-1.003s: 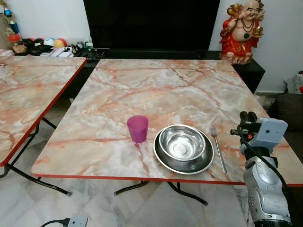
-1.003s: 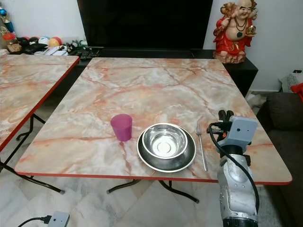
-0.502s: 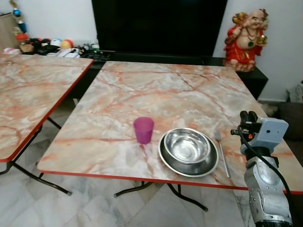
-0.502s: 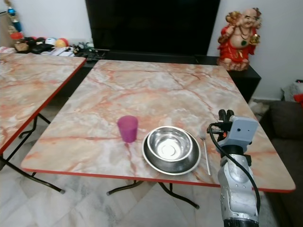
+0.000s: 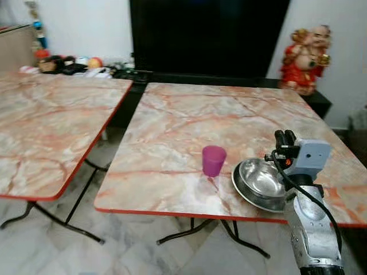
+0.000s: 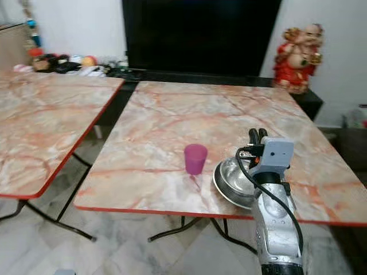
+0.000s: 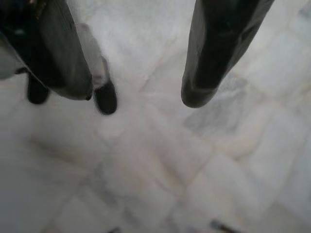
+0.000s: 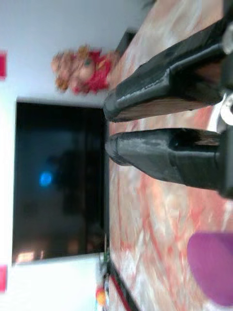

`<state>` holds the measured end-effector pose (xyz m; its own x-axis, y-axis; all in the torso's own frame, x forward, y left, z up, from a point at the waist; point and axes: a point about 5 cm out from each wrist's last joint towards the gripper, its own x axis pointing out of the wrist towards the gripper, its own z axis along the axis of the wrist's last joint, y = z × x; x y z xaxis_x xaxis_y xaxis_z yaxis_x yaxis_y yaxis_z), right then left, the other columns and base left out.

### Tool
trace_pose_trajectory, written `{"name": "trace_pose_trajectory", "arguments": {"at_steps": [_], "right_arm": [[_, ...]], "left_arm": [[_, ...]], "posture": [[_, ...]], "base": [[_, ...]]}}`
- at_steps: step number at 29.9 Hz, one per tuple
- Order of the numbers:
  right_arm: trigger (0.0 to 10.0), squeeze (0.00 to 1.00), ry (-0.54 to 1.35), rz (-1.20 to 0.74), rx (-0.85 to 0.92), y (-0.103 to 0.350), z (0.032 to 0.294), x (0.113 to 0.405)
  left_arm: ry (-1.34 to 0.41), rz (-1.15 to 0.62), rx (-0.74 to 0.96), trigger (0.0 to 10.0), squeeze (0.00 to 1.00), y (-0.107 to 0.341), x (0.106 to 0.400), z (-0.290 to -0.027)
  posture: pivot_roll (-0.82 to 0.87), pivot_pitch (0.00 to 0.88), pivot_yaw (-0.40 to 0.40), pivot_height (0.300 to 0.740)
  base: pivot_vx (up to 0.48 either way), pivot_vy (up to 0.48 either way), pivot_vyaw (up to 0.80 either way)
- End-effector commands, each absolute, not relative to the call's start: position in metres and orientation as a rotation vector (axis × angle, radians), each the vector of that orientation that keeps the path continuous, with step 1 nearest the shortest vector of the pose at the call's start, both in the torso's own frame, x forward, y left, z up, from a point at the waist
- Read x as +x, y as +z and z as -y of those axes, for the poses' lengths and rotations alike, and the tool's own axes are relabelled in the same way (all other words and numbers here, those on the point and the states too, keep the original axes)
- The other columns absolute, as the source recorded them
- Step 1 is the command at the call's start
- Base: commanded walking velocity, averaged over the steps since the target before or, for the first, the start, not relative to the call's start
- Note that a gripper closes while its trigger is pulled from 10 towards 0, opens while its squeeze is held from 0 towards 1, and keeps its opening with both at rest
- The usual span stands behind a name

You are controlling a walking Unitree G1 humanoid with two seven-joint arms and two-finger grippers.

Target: Setting the table

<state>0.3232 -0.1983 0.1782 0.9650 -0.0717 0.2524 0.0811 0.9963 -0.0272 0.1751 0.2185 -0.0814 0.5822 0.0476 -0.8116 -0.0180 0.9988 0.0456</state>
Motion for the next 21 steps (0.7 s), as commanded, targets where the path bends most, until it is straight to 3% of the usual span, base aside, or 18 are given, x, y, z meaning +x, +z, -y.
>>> {"name": "trace_pose_trajectory", "arguments": {"at_steps": [1, 21], "right_arm": [[10.0, 0.0, -0.06, 0.274, -0.036, 0.186, 0.192, 0.326], [10.0, 0.0, -0.05, 0.25, 0.021, 0.183, 0.184, 0.33]], "left_arm": [[0.048, -0.963, 0.046, 10.0, 0.0, -0.082, 0.171, -0.223], [0.068, -0.998, 0.031, 10.0, 0.0, -0.089, 0.156, -0.224]], "posture": [[-0.05, 0.012, -0.032, 0.74], [-0.03, 0.048, -0.037, 0.74]], "base": [[0.0, 0.48, 0.0], [0.0, 0.48, 0.0]]}}
